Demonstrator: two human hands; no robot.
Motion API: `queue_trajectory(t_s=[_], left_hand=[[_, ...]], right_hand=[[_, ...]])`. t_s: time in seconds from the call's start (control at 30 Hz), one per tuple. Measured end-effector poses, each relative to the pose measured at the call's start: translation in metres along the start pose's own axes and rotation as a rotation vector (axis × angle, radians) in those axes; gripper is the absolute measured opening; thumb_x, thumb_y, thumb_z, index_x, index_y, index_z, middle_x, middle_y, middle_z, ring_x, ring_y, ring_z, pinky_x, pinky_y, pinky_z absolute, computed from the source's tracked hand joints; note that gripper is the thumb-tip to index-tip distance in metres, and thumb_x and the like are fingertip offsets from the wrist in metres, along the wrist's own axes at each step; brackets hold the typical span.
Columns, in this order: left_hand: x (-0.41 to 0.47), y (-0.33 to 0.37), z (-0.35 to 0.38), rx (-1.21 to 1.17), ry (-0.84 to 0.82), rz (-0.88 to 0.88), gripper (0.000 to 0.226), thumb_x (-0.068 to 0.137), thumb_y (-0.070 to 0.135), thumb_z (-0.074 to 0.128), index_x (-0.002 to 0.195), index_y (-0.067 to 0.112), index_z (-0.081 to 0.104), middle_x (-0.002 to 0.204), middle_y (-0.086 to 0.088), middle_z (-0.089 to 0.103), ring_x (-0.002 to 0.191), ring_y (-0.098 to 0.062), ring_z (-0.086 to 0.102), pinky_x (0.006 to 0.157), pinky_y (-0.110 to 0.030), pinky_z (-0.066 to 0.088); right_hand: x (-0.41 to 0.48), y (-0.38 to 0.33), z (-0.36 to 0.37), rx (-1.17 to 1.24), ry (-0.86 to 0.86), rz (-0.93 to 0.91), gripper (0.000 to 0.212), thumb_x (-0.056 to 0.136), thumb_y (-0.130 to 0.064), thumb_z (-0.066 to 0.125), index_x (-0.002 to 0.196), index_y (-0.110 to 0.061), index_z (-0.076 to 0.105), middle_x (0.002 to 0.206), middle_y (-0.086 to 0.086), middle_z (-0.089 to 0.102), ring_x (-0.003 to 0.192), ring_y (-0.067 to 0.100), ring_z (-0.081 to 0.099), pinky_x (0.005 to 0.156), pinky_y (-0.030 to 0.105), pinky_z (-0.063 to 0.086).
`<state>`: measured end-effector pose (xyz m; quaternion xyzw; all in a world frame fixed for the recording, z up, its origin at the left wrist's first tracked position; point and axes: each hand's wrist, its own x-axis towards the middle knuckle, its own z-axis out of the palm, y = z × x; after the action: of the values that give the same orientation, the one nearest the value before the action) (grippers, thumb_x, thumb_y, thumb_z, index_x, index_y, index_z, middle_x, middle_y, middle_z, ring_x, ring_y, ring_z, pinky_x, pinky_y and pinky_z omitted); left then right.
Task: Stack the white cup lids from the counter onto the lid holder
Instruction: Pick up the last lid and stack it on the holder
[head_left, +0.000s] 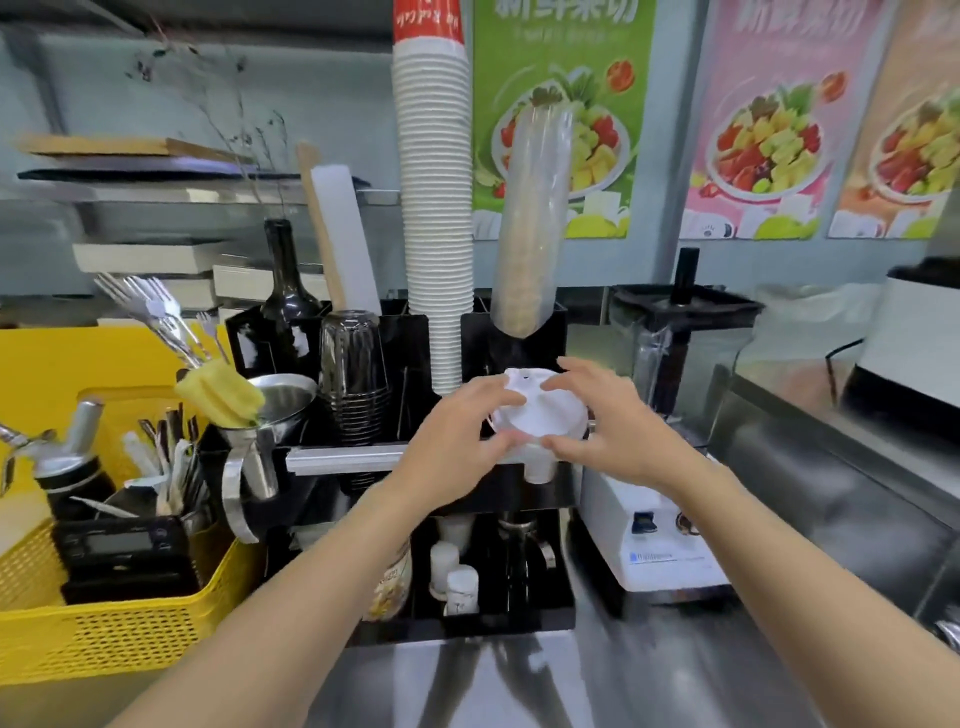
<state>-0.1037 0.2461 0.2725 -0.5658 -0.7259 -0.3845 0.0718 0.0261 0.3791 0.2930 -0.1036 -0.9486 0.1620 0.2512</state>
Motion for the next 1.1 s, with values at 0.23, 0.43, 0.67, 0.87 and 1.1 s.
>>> queue_trajectory(t_s=[0.23,0.43,0.67,0.87,1.1], left_hand=[[0.055,-0.014,0.011,0.081,-0.007,-0.050,0.036,0.084,0.033,0.060,0.117,0.021,0.057,0.135,0.005,0.051,0.119,-0.014,0.049,0.098,-0.031,0.041],[0.066,-0.036,0.028,0.228,-0.133,-0.098,0.035,0.086,0.033,0.057,0.119,0.020,0.055,0.128,0.003,0.056,0.114,-0.018,0.051,0.097,-0.032,0.039],[0.074,-0.045,0.040,0.321,-0.208,-0.084,0.033,0.086,0.035,0.057,0.114,0.017,0.056,0.118,-0.001,0.060,0.114,-0.021,0.051,0.094,-0.033,0.040],[0.084,-0.052,0.047,0.453,-0.390,0.014,0.025,0.088,0.025,0.054,0.108,0.011,0.060,0.109,-0.006,0.068,0.111,-0.021,0.055,0.118,-0.033,0.011],[0.089,-0.057,0.045,0.524,-0.489,0.052,0.025,0.090,0.036,0.046,0.099,0.020,0.063,0.101,0.000,0.067,0.108,-0.016,0.050,0.116,-0.041,0.004]], right_hand=[[0.059,0.036,-0.015,-0.021,-0.159,0.056,0.052,0.079,-0.034,0.067,0.127,-0.023,0.048,0.141,-0.002,0.045,0.132,0.019,0.036,0.109,0.037,0.030],[0.082,0.052,0.005,-0.095,-0.360,0.046,0.049,0.082,-0.031,0.062,0.128,-0.022,0.047,0.129,0.001,0.053,0.104,0.013,0.043,0.091,0.028,0.032],[0.094,0.061,0.013,-0.231,-0.487,0.084,0.055,0.078,-0.035,0.064,0.129,-0.028,0.044,0.133,-0.003,0.050,0.116,0.019,0.045,0.100,0.038,0.021],[0.101,0.057,0.022,-0.340,-0.624,0.084,0.049,0.078,-0.032,0.063,0.124,-0.031,0.047,0.107,0.003,0.064,0.095,0.019,0.051,0.101,0.043,0.019],[0.104,0.057,0.026,-0.412,-0.690,0.119,0.046,0.083,-0.039,0.059,0.127,-0.030,0.049,0.112,0.000,0.063,0.104,0.019,0.050,0.102,0.045,0.019]])
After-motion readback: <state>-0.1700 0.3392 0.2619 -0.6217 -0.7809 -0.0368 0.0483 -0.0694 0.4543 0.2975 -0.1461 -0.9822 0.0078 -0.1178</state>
